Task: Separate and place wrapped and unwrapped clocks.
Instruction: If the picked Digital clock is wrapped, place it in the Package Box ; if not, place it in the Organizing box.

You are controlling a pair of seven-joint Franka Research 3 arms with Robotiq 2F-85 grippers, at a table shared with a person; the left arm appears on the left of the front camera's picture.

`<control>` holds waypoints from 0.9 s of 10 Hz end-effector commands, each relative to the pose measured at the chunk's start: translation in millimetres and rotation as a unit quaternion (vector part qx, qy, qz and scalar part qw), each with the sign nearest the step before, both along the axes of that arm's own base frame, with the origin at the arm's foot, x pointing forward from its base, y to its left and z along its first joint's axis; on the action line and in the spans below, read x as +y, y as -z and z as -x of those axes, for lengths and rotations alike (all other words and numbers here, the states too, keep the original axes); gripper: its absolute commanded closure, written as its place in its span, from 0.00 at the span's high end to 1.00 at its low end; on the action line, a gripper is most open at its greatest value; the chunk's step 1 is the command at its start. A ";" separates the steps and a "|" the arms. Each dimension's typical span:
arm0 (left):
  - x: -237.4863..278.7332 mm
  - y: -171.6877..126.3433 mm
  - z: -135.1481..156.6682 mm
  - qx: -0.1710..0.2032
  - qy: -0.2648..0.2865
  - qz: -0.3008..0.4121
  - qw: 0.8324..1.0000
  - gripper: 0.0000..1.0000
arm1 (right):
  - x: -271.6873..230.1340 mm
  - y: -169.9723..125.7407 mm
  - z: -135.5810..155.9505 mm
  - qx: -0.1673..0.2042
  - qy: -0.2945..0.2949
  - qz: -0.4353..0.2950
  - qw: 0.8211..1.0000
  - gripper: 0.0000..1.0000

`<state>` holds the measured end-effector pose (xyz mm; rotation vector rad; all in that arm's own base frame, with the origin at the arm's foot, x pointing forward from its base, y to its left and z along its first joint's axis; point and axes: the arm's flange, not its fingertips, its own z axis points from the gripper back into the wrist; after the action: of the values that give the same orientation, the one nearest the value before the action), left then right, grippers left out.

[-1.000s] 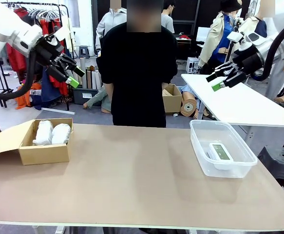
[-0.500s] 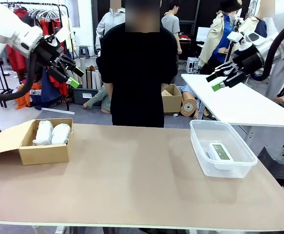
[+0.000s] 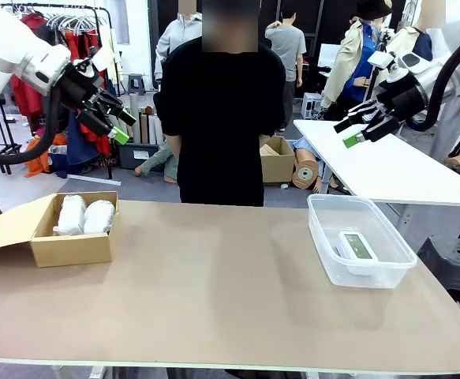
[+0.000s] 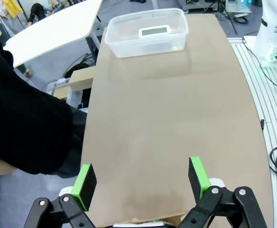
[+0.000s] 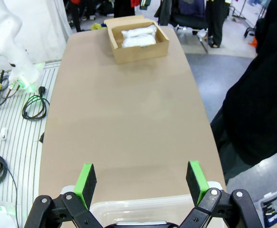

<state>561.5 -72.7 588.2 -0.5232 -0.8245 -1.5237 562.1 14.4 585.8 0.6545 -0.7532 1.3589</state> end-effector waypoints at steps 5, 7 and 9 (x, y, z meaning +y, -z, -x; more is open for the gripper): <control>0.6 -3.0 1.1 -0.001 0.005 0.002 1.000 1.00 | 0.0 -1.7 1.2 -0.002 -0.001 0.003 1.000 1.00; 0.6 -3.0 1.1 -0.001 0.005 0.002 1.000 1.00 | 0.0 -1.7 1.2 -0.002 -0.001 0.003 1.000 1.00; 0.6 -3.0 1.1 -0.001 0.005 0.002 1.000 1.00 | 0.0 -1.7 1.2 -0.002 -0.001 0.003 1.000 1.00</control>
<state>561.5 -72.8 588.4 -0.5234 -0.8246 -1.5241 562.1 14.4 585.8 0.6545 -0.7532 1.3589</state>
